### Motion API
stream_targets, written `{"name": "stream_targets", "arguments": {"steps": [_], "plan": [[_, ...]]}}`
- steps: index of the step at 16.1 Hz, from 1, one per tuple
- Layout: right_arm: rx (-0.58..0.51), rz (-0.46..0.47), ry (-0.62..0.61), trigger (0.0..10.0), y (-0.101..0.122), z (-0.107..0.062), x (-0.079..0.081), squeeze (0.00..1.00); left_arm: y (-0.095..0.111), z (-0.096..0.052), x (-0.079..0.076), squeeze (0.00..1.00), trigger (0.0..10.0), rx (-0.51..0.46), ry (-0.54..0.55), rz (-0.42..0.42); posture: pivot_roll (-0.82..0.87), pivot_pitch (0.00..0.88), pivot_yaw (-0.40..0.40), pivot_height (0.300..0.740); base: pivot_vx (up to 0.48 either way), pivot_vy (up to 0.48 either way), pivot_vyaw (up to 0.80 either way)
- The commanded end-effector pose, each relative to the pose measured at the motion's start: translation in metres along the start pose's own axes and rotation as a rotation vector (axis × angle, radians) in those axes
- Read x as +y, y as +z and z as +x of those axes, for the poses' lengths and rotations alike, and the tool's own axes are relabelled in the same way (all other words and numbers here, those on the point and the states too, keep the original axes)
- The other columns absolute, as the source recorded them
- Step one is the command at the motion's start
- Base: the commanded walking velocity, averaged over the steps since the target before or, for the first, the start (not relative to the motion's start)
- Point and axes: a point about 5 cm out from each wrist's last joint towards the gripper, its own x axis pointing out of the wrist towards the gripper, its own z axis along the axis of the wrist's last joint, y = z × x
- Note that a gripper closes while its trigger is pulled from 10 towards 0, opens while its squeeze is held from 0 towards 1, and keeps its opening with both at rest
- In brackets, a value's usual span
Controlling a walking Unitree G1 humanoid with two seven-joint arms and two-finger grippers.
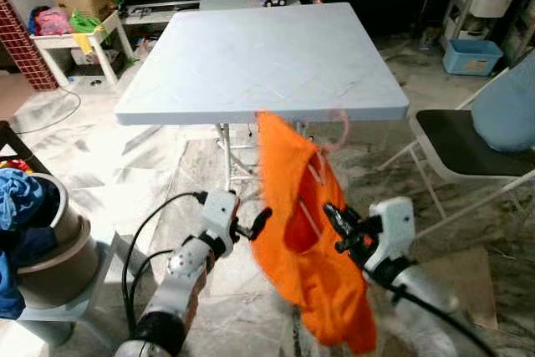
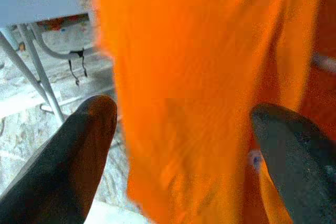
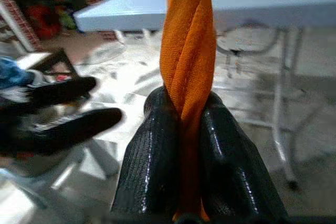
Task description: Hang hanger
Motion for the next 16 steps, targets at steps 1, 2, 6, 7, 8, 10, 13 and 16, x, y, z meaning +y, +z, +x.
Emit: {"name": "stream_targets", "arguments": {"steps": [1,2,6,7,8,10,13,16], "plan": [[-0.011,-0.012,0.093,10.0,0.012,-0.005,0.010,0.00,0.002,0.001,0.005,0.00,10.0,-0.009,0.020,0.005,-0.17,0.014,0.048,0.740,0.000,0.000,0.00],[-0.001,-0.028,0.107,10.0,0.013,-0.007,0.010,0.00,0.004,0.002,0.006,0.00,10.0,-0.016,0.023,0.002,-0.17,0.014,0.048,0.740,0.000,0.000,0.00],[0.053,-0.039,0.073,10.0,0.009,-0.007,0.008,0.00,0.019,0.009,-0.010,0.00,10.0,-0.098,-0.080,-0.051,-0.18,0.015,0.045,0.740,0.000,0.000,0.00],[0.065,-0.059,0.064,10.0,0.007,-0.006,0.007,0.00,0.021,0.010,-0.012,0.00,10.0,-0.103,-0.085,-0.040,-0.18,0.015,0.045,0.740,0.000,0.000,0.00],[0.075,-0.087,0.033,10.0,0.004,-0.002,0.004,0.00,0.023,0.010,-0.016,0.02,10.0,-0.116,-0.096,-0.044,-0.18,0.017,0.044,0.740,0.000,0.000,0.00],[0.077,-0.103,-0.002,10.0,0.000,0.006,0.004,0.00,0.022,0.009,-0.023,1.00,10.0,-0.119,-0.130,-0.064,-0.18,0.018,0.044,0.740,0.000,0.000,0.00],[0.063,-0.087,0.059,10.0,0.002,0.015,0.020,0.00,0.018,0.009,-0.026,1.00,10.0,-0.099,-0.138,-0.053,-0.17,0.020,0.044,0.740,0.000,0.000,0.00],[0.057,-0.073,0.106,10.0,0.006,0.009,0.023,0.00,0.021,0.013,-0.018,0.00,10.0,-0.087,-0.114,-0.058,-0.18,0.021,0.047,0.740,0.000,0.000,0.00]]}}
